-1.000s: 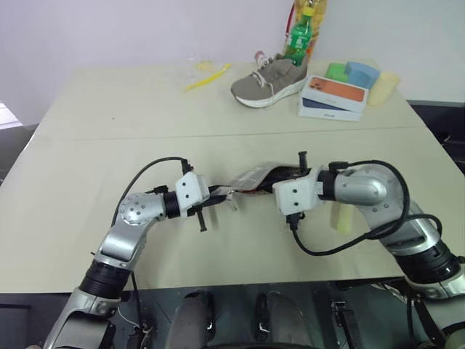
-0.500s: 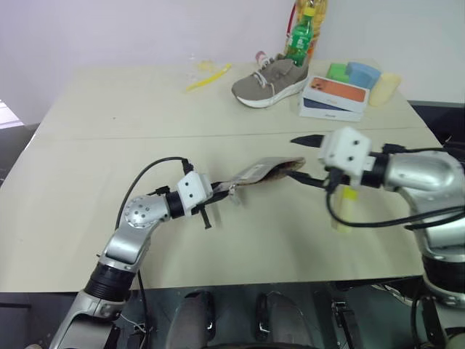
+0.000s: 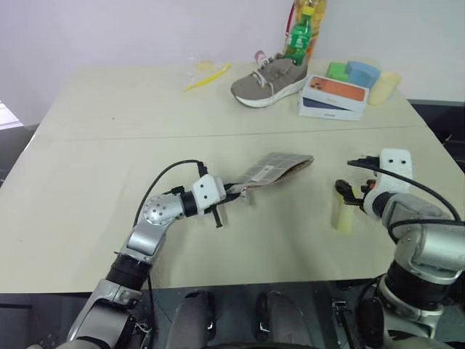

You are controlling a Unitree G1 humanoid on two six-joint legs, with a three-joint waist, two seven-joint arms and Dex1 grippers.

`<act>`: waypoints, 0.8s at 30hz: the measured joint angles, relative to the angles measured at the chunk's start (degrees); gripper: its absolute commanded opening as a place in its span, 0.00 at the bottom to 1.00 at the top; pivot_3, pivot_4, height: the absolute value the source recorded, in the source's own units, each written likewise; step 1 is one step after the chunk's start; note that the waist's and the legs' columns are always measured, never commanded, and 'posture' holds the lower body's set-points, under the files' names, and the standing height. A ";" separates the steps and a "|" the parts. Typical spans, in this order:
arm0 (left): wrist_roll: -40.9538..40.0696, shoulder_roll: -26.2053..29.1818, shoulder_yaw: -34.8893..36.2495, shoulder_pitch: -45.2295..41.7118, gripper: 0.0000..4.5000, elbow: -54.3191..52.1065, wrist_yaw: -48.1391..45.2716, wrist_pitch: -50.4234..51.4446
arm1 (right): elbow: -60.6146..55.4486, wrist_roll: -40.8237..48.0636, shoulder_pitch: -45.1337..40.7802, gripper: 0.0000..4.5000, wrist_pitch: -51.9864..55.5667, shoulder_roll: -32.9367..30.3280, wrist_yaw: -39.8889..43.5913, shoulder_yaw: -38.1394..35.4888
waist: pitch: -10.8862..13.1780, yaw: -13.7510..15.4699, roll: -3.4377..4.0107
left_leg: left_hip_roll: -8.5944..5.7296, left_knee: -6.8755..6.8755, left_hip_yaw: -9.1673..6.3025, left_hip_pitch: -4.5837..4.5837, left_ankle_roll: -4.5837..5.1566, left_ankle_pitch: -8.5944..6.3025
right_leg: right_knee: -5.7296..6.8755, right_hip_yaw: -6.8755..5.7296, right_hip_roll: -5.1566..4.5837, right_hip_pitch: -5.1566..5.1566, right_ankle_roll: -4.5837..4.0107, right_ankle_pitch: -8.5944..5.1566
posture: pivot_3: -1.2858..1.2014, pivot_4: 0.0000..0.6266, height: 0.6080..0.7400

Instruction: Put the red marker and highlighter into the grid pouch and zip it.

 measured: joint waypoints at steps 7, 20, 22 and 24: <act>0.00 -1.54 -0.31 -0.73 0.00 2.27 -0.45 -1.65 | -4.64 -0.81 7.53 0.94 -0.54 9.38 -3.92 -1.35 | -0.01 -0.14 -0.01 | 0.06 -0.06 -0.03 0.00 0.00 0.00 | 0.00 0.02 0.13 -0.02 0.02 -0.01 | 0.52 0.24 1.00; 0.49 -1.69 -0.52 -0.64 0.00 2.66 1.47 -3.29 | -0.87 4.94 2.00 0.19 -1.20 -3.02 0.16 4.29 | -0.01 -0.84 0.00 | 0.05 -0.05 -0.05 0.05 0.02 -0.01 | 0.00 0.08 0.12 0.00 0.03 -0.01 | 0.52 0.24 1.00; 0.50 -1.46 -0.13 -0.67 0.00 3.00 1.89 -3.42 | -0.88 6.10 1.88 0.19 -5.25 -8.77 2.68 8.45 | -0.01 -0.89 -0.02 | 0.05 -0.07 -0.04 0.04 0.08 -0.05 | -0.05 0.08 0.13 0.00 0.04 -0.02 | 0.52 0.24 1.00; 0.43 -1.33 0.29 -0.76 0.00 3.15 2.34 -3.43 | -1.04 6.30 3.92 0.19 -13.90 -18.12 6.55 15.65 | 0.02 -0.92 -0.04 | 0.02 -0.09 -0.04 0.02 0.12 -0.07 | -0.08 0.09 0.11 0.00 0.09 -0.05 | 0.52 0.24 1.00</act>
